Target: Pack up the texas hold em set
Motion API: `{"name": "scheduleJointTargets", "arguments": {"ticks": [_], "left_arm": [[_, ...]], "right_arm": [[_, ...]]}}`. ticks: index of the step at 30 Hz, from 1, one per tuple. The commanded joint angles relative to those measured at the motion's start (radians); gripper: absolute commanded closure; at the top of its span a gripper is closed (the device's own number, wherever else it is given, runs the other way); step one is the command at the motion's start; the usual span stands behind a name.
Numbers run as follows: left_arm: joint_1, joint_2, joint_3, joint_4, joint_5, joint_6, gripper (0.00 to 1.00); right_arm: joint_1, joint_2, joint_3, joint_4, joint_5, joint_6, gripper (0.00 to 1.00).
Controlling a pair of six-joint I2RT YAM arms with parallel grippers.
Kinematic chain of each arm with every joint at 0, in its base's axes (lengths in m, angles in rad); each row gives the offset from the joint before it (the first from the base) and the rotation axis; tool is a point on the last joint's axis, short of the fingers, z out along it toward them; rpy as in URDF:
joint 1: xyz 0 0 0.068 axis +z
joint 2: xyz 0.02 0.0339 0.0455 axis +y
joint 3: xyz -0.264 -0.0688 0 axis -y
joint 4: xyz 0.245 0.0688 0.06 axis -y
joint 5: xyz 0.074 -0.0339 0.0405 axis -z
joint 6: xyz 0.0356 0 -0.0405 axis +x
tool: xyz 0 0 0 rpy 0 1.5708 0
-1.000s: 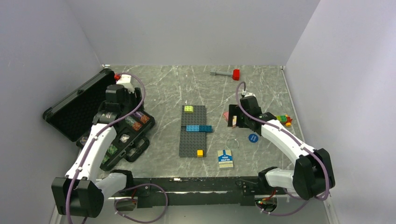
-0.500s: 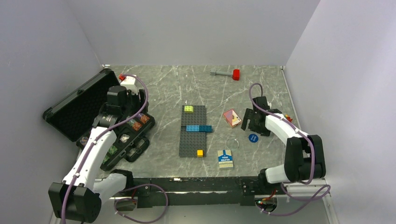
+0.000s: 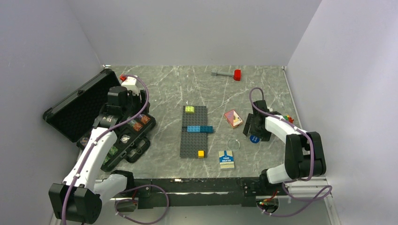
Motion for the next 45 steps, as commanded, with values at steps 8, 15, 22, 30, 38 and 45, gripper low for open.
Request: {"name": "scheduleJointTargets", "arguments": {"ticks": [8, 15, 22, 30, 38, 45], "left_arm": [[-0.005, -0.02, 0.01, 0.004, 0.011, 0.001, 0.34], [-0.005, -0.018, 0.011, 0.005, 0.008, 0.001, 0.34], [-0.004, -0.02, 0.011, 0.004, 0.008, 0.001, 0.34], [-0.005, -0.021, 0.01, 0.007, 0.016, -0.002, 0.34], [-0.005, -0.016, 0.002, 0.019, 0.053, -0.015, 0.33], [-0.024, 0.021, -0.002, 0.041, 0.147, -0.034, 0.33]], "right_arm": [[-0.002, 0.015, -0.031, 0.037, -0.037, 0.045, 0.27], [0.0, 0.022, -0.059, 0.071, -0.088, 0.059, 0.37], [0.021, 0.019, -0.066, 0.092, -0.106, 0.073, 0.47], [0.049, -0.018, -0.055, 0.106, -0.119, 0.075, 0.55], [0.166, -0.052, 0.018, 0.085, -0.082, 0.049, 0.57], [0.284, -0.056, 0.087, 0.069, -0.054, 0.012, 0.59]]}}
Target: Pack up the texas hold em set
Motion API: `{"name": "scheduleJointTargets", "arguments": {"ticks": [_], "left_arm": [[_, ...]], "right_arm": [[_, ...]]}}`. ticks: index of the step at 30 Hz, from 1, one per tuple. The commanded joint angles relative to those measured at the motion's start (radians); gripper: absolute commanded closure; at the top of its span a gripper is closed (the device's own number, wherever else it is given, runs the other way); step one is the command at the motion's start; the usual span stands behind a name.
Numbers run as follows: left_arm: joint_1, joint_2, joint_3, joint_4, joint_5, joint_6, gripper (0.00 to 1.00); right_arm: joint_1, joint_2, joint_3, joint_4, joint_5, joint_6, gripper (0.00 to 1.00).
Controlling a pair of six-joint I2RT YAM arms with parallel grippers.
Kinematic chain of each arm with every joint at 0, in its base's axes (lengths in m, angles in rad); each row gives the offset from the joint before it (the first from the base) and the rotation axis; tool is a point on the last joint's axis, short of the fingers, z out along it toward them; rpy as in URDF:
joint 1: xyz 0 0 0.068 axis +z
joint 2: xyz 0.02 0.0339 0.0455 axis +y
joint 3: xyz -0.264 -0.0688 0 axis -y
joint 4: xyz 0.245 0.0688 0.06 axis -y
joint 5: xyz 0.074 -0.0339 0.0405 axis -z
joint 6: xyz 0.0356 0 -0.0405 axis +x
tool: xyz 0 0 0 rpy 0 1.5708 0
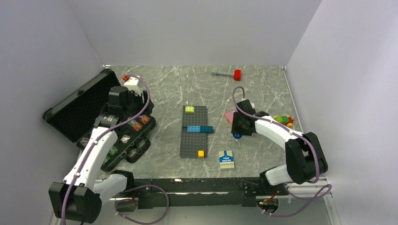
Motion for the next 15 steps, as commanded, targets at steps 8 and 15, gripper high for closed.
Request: {"name": "scheduleJointTargets", "arguments": {"ticks": [8, 15], "left_arm": [[-0.077, 0.113, 0.006, 0.065, 0.249, -0.053, 0.32], [-0.112, 0.227, 0.025, 0.086, 0.394, -0.105, 0.32]], "right_arm": [[0.146, -0.055, 0.117, 0.046, -0.031, -0.081, 0.6], [0.286, -0.042, 0.164, 0.137, -0.072, -0.13, 0.6]]}}
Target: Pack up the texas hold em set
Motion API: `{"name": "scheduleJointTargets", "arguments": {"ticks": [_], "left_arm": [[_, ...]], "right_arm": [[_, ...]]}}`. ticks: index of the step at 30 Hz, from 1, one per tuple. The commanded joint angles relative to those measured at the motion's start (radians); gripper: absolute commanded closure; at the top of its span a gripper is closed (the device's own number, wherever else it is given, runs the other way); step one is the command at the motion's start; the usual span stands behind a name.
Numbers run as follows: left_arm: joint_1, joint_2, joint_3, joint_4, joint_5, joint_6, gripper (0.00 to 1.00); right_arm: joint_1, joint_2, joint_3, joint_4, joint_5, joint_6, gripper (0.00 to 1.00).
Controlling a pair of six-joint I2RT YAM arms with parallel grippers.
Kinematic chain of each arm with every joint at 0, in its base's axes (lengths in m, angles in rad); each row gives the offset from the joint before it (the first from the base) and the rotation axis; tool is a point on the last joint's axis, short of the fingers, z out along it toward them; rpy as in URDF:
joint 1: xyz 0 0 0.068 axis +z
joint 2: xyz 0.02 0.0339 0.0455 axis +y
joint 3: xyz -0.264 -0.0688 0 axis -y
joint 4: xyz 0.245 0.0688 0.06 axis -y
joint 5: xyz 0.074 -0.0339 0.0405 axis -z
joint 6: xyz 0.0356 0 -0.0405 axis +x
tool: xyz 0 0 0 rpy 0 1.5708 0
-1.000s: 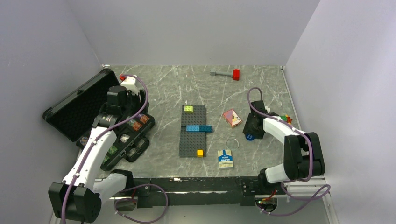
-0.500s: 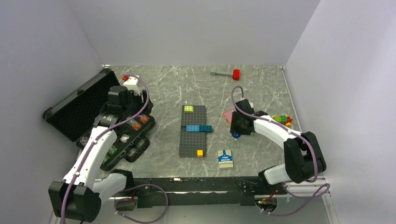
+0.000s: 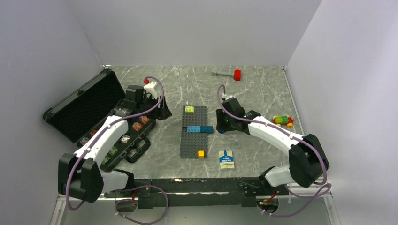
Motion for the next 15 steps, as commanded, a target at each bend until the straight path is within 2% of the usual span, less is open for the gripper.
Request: {"name": "scheduleJointTargets", "arguments": {"ticks": [1, 6, 15], "left_arm": [[-0.022, 0.055, 0.027, 0.055, 0.161, -0.056, 0.32], [-0.038, 0.109, 0.011, 0.127, 0.292, -0.128, 0.32], [-0.061, 0.234, 0.012, 0.18, 0.448, -0.203, 0.32]], "right_arm": [[0.091, -0.016, 0.056, 0.114, -0.032, -0.054, 0.59], [0.177, -0.01, 0.051, 0.218, -0.053, -0.087, 0.58], [0.304, -0.03, 0.036, 0.345, -0.062, -0.163, 0.58]]}}
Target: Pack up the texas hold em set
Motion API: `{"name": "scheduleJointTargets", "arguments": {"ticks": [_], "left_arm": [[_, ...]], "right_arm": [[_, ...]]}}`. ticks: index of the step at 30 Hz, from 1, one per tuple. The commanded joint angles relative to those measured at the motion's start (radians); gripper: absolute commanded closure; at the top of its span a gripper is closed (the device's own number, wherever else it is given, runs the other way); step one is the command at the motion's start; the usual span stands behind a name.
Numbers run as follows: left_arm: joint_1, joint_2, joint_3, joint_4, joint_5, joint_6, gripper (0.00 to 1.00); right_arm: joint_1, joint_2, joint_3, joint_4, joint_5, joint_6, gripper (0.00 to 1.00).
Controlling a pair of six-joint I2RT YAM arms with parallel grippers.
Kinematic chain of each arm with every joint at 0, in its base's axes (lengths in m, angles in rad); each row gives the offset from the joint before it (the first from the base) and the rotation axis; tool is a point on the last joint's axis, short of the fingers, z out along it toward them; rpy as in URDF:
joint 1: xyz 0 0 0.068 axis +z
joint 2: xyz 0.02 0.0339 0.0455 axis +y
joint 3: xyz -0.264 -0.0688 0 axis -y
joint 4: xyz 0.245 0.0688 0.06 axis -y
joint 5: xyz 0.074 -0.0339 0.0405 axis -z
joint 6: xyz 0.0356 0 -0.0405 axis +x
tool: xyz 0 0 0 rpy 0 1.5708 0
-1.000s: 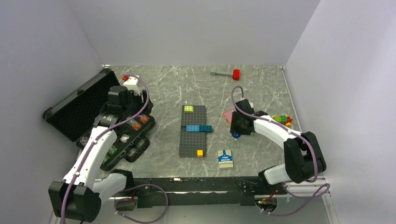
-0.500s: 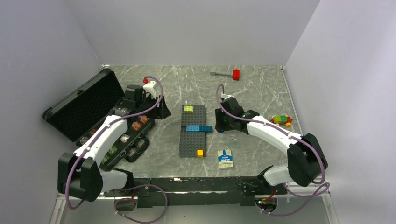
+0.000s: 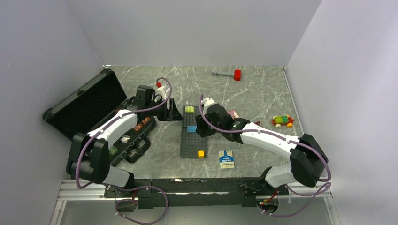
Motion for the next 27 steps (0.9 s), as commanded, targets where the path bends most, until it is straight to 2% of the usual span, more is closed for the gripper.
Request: {"name": "scheduleJointTargets", "arguments": {"ticks": [1, 17, 21, 27], "left_arm": [[-0.016, 0.054, 0.011, 0.074, 0.149, -0.058, 0.32], [-0.094, 0.154, 0.026, 0.091, 0.258, -0.071, 0.35], [-0.117, 0.165, 0.033, 0.076, 0.249, -0.058, 0.36], [-0.135, 0.179, 0.033, 0.082, 0.263, -0.061, 0.44]], "right_arm": [[0.049, -0.035, 0.013, 0.127, -0.011, -0.06, 0.58], [0.113, -0.029, 0.023, 0.148, 0.01, -0.102, 0.59], [0.117, -0.027, 0.022, 0.151, 0.002, -0.106, 0.59], [0.125, -0.009, 0.024, 0.154, -0.003, -0.107, 0.6]]}}
